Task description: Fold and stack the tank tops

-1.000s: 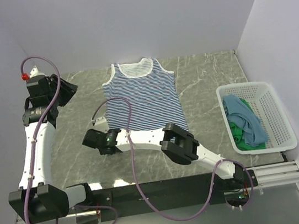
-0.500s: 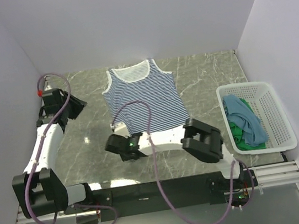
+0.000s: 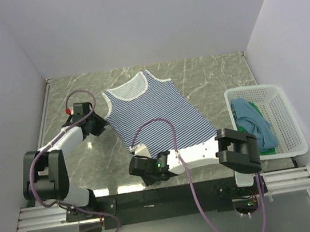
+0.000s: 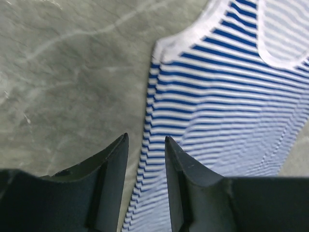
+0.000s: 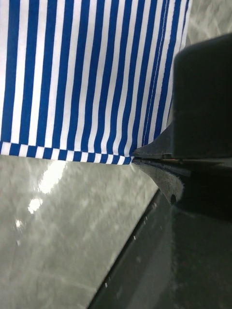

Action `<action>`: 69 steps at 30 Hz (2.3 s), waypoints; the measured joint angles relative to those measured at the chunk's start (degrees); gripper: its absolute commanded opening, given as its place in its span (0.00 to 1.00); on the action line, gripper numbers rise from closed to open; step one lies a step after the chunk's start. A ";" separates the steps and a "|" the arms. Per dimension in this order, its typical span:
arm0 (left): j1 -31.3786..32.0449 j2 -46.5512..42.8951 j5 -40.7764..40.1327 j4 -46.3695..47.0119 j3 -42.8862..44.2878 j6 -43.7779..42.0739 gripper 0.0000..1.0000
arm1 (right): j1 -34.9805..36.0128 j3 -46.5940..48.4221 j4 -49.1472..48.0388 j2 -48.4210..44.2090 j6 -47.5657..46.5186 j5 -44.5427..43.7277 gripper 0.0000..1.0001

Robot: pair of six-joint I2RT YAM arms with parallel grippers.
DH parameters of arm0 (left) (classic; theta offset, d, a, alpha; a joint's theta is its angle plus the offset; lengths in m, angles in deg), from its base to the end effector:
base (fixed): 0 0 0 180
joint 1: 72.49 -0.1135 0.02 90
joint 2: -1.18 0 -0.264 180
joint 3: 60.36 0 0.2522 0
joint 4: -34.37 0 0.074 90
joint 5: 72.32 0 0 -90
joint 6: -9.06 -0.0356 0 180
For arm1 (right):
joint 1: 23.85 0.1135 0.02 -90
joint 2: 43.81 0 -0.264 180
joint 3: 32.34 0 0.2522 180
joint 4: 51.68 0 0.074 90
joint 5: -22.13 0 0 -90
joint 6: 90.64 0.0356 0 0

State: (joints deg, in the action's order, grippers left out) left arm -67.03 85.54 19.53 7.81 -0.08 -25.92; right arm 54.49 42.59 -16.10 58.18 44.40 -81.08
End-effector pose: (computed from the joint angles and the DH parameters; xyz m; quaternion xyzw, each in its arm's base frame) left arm 0.2924 -0.0291 0.1886 -0.3897 0.8571 -0.1827 0.2832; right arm 0.0786 0.3405 0.1605 -0.2505 0.9325 0.1538 0.2098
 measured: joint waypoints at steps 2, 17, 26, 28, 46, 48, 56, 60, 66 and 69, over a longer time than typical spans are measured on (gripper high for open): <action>0.02 1.64 -1.38 0.90 0.00 0.28 0.41 | 0.46 0.00 -0.66 0.00 0.37 0.52 0.00; 0.04 8.68 -6.40 2.84 2.64 0.09 0.42 | 1.99 0.31 -1.70 0.02 1.64 2.19 0.00; 0.44 12.57 -7.32 3.32 5.73 -0.74 0.40 | 2.03 0.26 -1.70 -1.33 2.08 2.16 0.00; 0.72 13.20 -7.74 3.52 6.51 -0.96 0.41 | 2.03 0.20 -1.73 -2.03 2.12 2.16 0.00; 2.97 16.00 -13.68 0.07 10.27 -2.23 0.01 | 2.10 -2.34 -4.33 -3.39 3.34 3.34 0.00; 3.10 16.00 -15.56 -1.97 11.02 -2.19 0.00 | 2.38 -2.08 -4.76 -3.39 3.32 4.22 0.00; 2.84 15.41 -21.73 -10.88 16.24 -2.38 0.01 | 4.02 3.93 -7.93 -1.25 3.19 8.83 0.00; 2.84 14.62 -22.27 -12.83 18.73 -2.89 0.01 | 3.54 3.98 -9.09 -1.86 3.13 9.01 0.00; 4.66 14.49 -22.05 -15.45 22.62 -3.23 0.01 | 0.83 -3.61 -10.67 -8.57 4.00 8.68 0.00; 7.15 16.06 -22.08 -16.68 26.88 -3.23 0.01 | -1.09 -8.33 -10.75 -13.03 4.90 7.58 0.00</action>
State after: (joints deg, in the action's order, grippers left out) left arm -59.89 101.60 -2.55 -8.86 26.81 -29.15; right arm 53.40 34.26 -26.85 45.16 49.30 -73.50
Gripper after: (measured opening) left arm 0.013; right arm 0.009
